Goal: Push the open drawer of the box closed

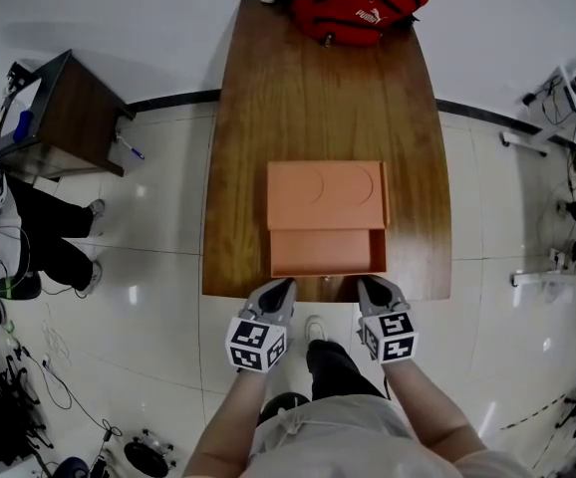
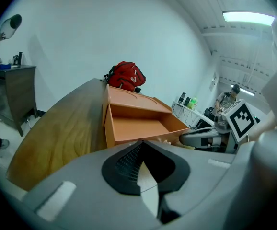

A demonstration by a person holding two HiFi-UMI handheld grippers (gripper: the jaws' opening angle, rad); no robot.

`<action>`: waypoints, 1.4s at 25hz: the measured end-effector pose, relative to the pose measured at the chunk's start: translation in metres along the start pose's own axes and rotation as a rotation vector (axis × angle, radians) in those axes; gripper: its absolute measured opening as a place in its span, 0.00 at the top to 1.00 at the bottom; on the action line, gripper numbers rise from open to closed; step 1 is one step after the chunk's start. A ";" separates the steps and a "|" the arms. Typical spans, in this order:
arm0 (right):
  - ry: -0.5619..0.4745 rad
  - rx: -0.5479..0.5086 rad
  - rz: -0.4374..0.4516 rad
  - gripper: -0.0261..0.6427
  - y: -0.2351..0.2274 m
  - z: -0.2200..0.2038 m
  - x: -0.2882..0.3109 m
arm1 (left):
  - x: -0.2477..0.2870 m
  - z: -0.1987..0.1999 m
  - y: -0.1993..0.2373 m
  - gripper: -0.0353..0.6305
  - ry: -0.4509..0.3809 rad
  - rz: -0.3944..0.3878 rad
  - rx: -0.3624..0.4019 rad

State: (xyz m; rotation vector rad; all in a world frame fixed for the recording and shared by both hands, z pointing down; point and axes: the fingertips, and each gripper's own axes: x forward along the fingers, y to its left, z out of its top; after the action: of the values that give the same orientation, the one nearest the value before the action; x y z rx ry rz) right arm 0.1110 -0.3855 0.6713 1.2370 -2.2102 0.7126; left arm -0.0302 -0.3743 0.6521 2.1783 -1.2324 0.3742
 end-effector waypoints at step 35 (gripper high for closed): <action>-0.077 -0.024 -0.028 0.95 -0.031 0.064 0.053 | 0.059 0.056 0.042 0.94 -0.074 0.022 -0.007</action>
State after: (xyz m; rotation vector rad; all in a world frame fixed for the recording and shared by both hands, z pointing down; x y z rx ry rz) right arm 0.1026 -0.4736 0.6648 1.3009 -2.2517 0.6355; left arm -0.0370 -0.4658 0.6537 2.1912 -1.2967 0.3006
